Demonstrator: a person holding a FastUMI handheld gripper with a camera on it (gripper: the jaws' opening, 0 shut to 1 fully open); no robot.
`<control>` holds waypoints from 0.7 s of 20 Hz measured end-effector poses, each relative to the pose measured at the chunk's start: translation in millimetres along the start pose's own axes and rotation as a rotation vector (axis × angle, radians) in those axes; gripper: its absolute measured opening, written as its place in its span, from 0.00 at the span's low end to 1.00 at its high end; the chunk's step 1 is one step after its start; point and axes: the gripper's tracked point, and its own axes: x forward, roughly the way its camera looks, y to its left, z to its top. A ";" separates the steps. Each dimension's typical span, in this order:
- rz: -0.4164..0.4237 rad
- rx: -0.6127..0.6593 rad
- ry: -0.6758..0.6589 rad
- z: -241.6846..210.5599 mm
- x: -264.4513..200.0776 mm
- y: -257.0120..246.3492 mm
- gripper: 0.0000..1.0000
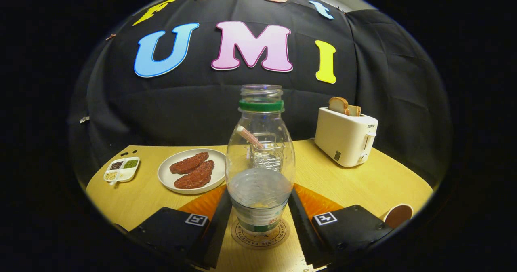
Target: Take the bottle from table, then pour the juice into the cup, finally place the bottle on the coaster
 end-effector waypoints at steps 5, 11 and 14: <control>-0.028 0.004 -0.018 8.8 -12.5 -7.5 0.98; -0.033 -0.018 0.005 -1.2 -44.2 -8.8 0.98; -0.029 -0.024 -0.002 0.9 -71.2 -6.6 0.98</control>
